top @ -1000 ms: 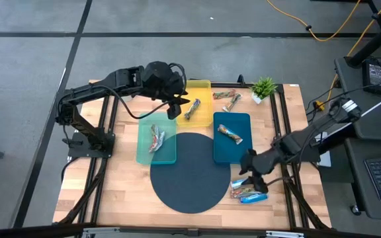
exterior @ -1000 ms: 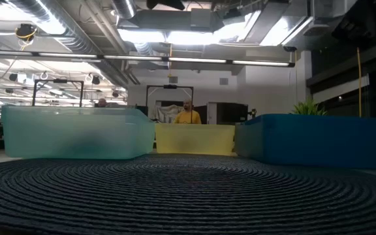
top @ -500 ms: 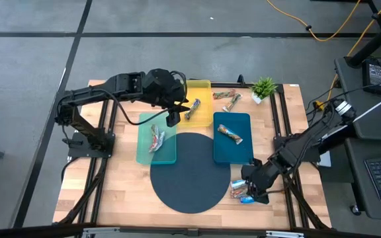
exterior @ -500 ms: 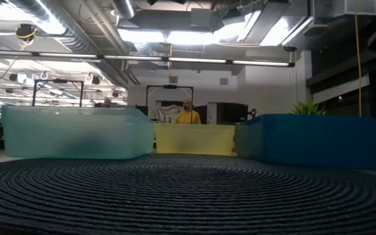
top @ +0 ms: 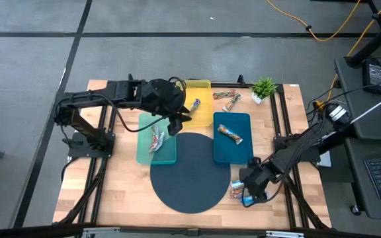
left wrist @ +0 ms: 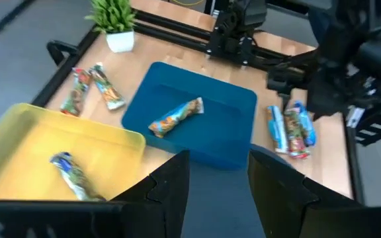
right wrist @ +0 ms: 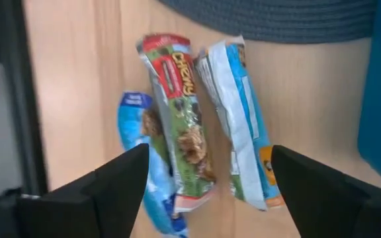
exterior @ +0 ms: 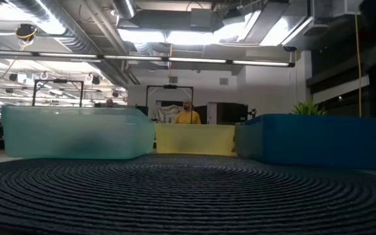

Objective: Pick and place Granola Bars by type
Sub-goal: Put the orange granola bar into the blue bin

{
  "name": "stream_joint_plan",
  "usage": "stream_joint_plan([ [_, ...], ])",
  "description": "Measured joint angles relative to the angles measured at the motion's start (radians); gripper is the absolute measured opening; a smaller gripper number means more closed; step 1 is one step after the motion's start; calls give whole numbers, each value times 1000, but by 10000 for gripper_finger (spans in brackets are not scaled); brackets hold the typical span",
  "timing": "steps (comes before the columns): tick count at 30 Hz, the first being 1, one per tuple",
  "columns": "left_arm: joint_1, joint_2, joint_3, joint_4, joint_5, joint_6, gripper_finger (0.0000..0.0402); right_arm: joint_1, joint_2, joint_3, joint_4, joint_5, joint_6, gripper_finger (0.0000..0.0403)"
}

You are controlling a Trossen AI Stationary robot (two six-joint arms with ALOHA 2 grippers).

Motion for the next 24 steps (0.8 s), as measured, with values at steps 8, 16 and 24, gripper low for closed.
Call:
stream_joint_plan([
  [8, -95, 0, 0, 7, -149, -44, 143, -15, 72, -46, 11, 10, -71, 301],
  [16, -139, 0, 0, 119, -160, -71, 143, -33, 77, -124, 66, 45, -74, 281],
  [24, -145, 0, 0, 129, -160, -71, 143, -32, 77, -167, 144, 21, -68, 252],
])
